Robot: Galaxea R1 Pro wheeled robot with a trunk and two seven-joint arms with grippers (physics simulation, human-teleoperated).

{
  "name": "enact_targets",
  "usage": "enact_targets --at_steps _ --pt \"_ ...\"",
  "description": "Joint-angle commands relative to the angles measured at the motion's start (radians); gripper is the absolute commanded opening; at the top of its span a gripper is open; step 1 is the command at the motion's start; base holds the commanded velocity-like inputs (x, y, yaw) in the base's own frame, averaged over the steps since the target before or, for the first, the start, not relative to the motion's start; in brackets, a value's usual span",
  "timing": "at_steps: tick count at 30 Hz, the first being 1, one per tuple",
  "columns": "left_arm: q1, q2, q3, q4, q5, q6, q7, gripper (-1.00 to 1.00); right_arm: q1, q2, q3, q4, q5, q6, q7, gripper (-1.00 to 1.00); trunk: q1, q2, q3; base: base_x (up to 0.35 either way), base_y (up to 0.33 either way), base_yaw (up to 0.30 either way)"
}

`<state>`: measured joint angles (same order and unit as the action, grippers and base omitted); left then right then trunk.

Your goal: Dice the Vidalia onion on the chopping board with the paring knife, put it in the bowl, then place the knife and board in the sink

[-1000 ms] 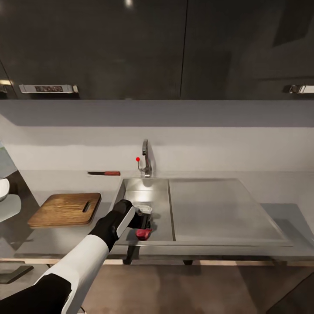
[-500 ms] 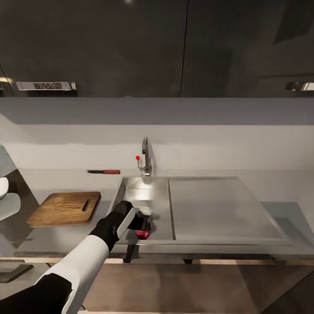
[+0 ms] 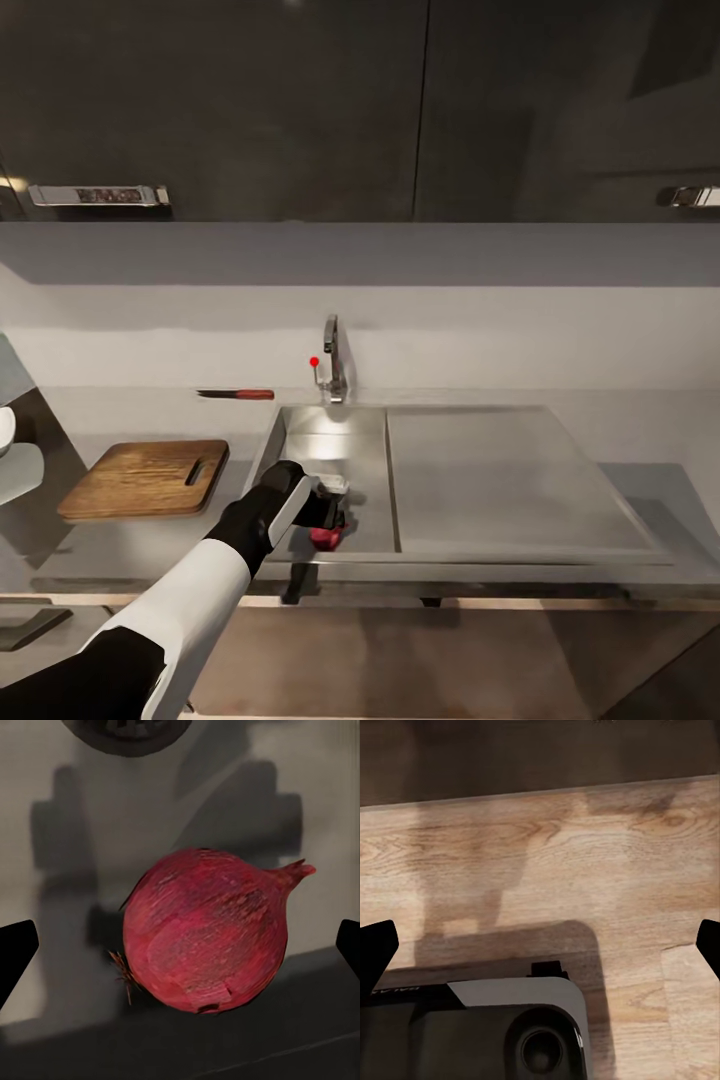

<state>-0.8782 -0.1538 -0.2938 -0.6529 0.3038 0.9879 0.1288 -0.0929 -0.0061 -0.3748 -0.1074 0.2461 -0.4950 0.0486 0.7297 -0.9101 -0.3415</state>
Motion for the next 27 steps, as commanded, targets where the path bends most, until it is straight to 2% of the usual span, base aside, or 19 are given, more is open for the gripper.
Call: enact_targets --at_steps 1,13,27 --pt "-0.001 0.0 -0.004 0.0 0.011 0.003 0.01 1.0 -0.001 0.0 -0.009 0.001 0.005 -0.004 0.005 1.0 0.0 -0.001 -0.001 0.024 -0.021 0.0" --pt "-0.001 0.0 -0.005 0.002 0.011 0.003 0.009 1.0 -0.001 0.0 -0.009 0.001 0.006 -0.003 0.005 1.0 0.0 -0.001 -0.003 0.003 -0.003 0.0" --pt "-0.001 0.0 -0.006 0.004 0.011 0.003 0.009 1.0 -0.001 0.0 -0.008 0.001 0.007 -0.004 0.005 1.0 0.0 -0.001 -0.024 0.0 0.0 0.0"
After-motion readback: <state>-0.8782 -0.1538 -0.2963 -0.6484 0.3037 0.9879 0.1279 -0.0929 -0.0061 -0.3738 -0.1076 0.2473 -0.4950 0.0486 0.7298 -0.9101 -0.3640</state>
